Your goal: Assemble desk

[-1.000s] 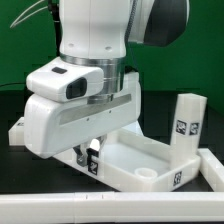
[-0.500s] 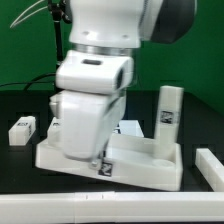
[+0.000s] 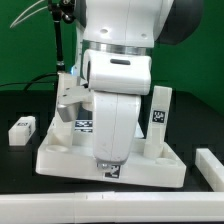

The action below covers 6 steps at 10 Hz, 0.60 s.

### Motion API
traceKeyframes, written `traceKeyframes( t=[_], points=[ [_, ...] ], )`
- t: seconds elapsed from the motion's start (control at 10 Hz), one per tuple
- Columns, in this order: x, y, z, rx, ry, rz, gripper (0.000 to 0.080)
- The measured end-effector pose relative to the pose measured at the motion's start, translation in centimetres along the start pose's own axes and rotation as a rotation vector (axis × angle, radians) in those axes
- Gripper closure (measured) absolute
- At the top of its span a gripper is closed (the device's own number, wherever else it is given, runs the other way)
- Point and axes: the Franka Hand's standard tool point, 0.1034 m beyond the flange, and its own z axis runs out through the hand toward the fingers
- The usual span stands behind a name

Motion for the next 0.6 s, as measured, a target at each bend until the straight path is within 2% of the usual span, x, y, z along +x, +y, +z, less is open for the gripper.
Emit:
traceKeyframes(
  t=[0.1, 0.2, 0.3, 0.5, 0.6],
  points=[
    [-0.1, 0.0, 0.1, 0.002, 0.0, 0.001, 0.0735],
    [-0.1, -0.1, 0.4, 0.015, 0.002, 0.008, 0.0735],
    [0.8, 0.4, 0.3, 0.034, 0.005, 0.037, 0.0735],
    [2.9, 2.2, -0.4, 0.018, 0.021, 0.061, 0.0735],
    [3.6, 2.4, -0.4, 0.021, 0.026, 0.09, 0.0735]
  ],
)
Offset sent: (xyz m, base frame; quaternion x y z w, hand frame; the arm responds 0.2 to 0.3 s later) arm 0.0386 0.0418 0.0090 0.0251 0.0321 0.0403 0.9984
